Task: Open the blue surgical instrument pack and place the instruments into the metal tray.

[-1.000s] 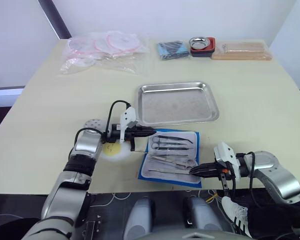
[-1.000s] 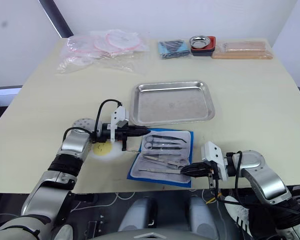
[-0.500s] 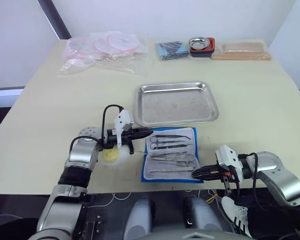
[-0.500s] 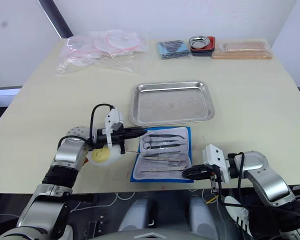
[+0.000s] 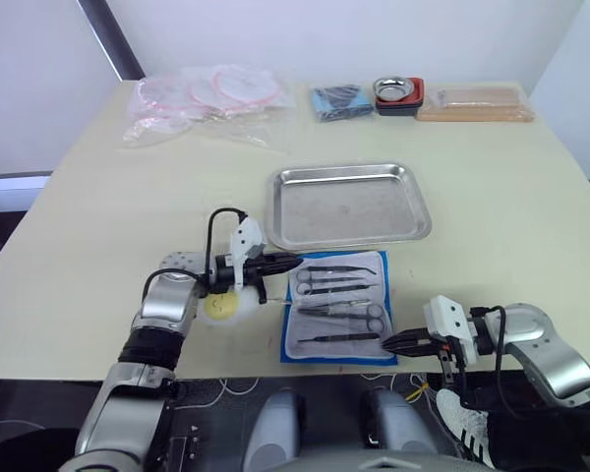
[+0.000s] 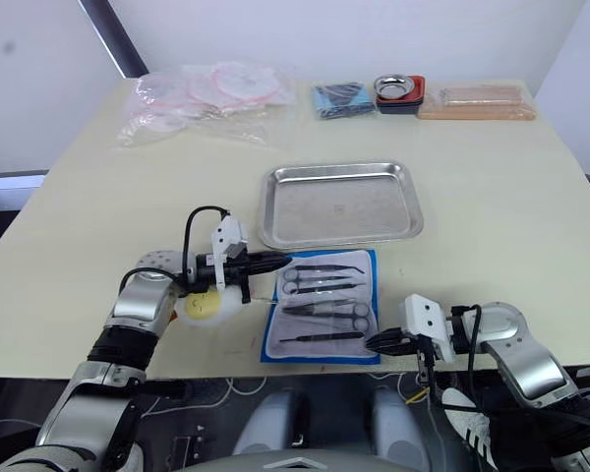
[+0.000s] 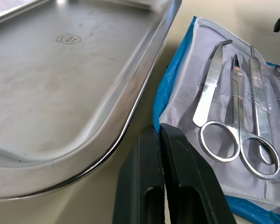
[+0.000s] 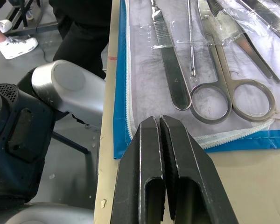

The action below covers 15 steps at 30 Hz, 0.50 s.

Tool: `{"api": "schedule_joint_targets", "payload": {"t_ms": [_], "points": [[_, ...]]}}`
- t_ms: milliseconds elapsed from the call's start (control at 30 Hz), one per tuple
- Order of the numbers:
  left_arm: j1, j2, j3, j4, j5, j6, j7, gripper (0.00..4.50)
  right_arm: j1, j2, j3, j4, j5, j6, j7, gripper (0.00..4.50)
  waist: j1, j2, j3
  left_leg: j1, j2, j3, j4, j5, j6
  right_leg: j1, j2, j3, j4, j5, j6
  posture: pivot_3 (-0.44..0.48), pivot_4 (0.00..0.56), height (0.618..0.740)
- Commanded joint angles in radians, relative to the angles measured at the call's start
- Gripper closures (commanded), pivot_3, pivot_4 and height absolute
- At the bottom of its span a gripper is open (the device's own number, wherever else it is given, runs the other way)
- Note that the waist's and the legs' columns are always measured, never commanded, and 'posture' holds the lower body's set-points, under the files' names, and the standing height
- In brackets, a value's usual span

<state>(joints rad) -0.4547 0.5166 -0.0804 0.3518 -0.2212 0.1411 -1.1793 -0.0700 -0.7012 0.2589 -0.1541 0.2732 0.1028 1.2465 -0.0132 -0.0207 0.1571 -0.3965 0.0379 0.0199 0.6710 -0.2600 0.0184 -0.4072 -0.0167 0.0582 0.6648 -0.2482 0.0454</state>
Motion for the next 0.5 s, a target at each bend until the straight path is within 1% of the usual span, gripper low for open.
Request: {"api": "schedule_joint_targets", "payload": {"t_ms": [33, 267, 367, 433, 500], "points": [[0.004, -0.007, -0.017, 0.030, 0.007, 0.006, -0.002, 4.50, 0.014, -0.006, 0.030, 0.017, -0.040, -0.002, -0.003, 4.39, 0.000, 0.000, -0.002, 0.000, 0.000, 0.000, 0.000, 0.000, 0.000, 0.000, 0.000, 0.000, 0.000, 0.000, 0.000, 0.000, 0.150, 0.740], [0.016, -0.001, -0.003, 0.036, -0.009, 0.020, -0.015, 4.50, 0.014, -0.001, 0.037, 0.000, -0.025, 0.020, -0.010, 4.39, 0.000, 0.000, -0.006, 0.000, 0.000, 0.000, 0.000, 0.000, 0.000, 0.000, 0.000, 0.000, 0.000, 0.000, 0.000, 0.000, 0.150, 0.740], [0.021, -0.004, -0.002, 0.038, -0.005, 0.003, -0.007, 3.59, 0.013, -0.006, 0.049, -0.010, -0.029, 0.029, -0.003, 4.50, -0.001, 0.000, -0.006, 0.000, 0.000, 0.000, 0.000, 0.000, 0.000, 0.000, 0.000, 0.000, 0.000, 0.000, 0.000, 0.000, 0.150, 0.740], [0.025, -0.005, 0.002, 0.038, -0.006, 0.000, 0.000, 2.69, 0.017, -0.003, 0.049, -0.008, -0.035, 0.017, -0.012, 4.50, -0.001, 0.000, -0.006, 0.000, 0.000, 0.000, 0.000, 0.000, 0.000, 0.000, 0.000, 0.000, 0.000, 0.000, 0.000, 0.000, 0.150, 0.740], [0.027, -0.006, 0.006, 0.040, -0.004, -0.008, 0.012, 2.69, 0.023, -0.003, 0.050, -0.008, -0.036, 0.017, -0.017, 4.50, -0.001, 0.000, -0.006, 0.000, 0.000, 0.000, 0.000, 0.000, 0.000, 0.000, 0.000, 0.000, 0.000, 0.000, 0.000, 0.000, 0.150, 0.740]]}}
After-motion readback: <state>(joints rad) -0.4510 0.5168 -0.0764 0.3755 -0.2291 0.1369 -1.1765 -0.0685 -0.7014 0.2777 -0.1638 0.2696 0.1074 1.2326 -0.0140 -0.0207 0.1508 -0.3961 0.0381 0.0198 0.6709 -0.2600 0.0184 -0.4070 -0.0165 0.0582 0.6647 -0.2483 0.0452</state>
